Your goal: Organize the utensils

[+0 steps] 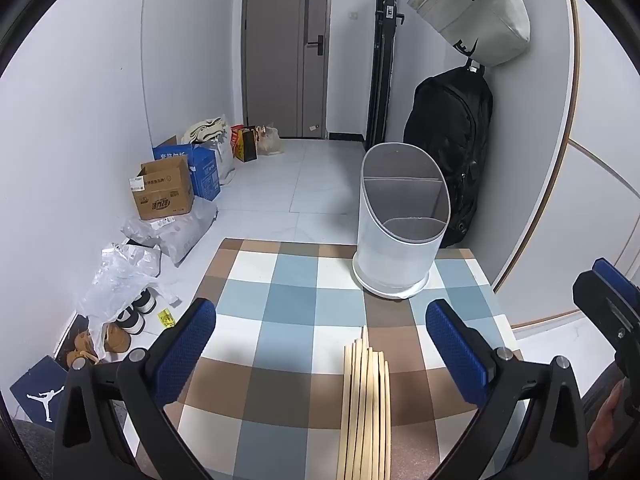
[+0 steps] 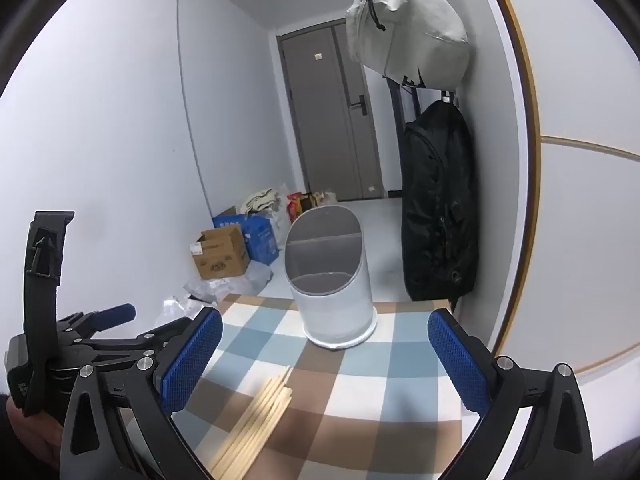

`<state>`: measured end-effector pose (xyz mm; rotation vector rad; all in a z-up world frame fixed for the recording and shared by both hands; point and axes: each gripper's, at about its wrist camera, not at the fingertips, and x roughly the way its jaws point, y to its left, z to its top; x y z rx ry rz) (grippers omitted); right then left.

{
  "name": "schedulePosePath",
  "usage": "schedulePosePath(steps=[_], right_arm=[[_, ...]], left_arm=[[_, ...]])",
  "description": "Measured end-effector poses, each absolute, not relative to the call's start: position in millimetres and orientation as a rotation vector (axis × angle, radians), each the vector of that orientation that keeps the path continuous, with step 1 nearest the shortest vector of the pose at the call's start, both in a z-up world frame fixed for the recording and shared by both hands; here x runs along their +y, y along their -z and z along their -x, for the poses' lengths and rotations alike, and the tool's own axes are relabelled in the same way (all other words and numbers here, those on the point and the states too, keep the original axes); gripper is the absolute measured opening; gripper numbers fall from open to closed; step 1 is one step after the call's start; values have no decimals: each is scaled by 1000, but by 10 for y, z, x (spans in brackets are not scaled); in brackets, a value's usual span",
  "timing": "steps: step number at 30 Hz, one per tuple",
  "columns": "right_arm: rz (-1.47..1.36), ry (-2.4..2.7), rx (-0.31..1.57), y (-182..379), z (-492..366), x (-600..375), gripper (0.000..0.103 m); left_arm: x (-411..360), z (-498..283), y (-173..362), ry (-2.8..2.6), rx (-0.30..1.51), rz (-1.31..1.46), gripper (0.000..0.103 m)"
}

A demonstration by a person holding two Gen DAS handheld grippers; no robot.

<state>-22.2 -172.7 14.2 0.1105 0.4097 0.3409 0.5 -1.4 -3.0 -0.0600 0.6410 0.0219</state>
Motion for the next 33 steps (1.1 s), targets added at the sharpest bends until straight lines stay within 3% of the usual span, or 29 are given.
schedulePosePath(steps=[33], right_arm=[[-109,-336,394,-142,245,-1711,103]], left_arm=[[-5,0,68,-21,655,61,102]])
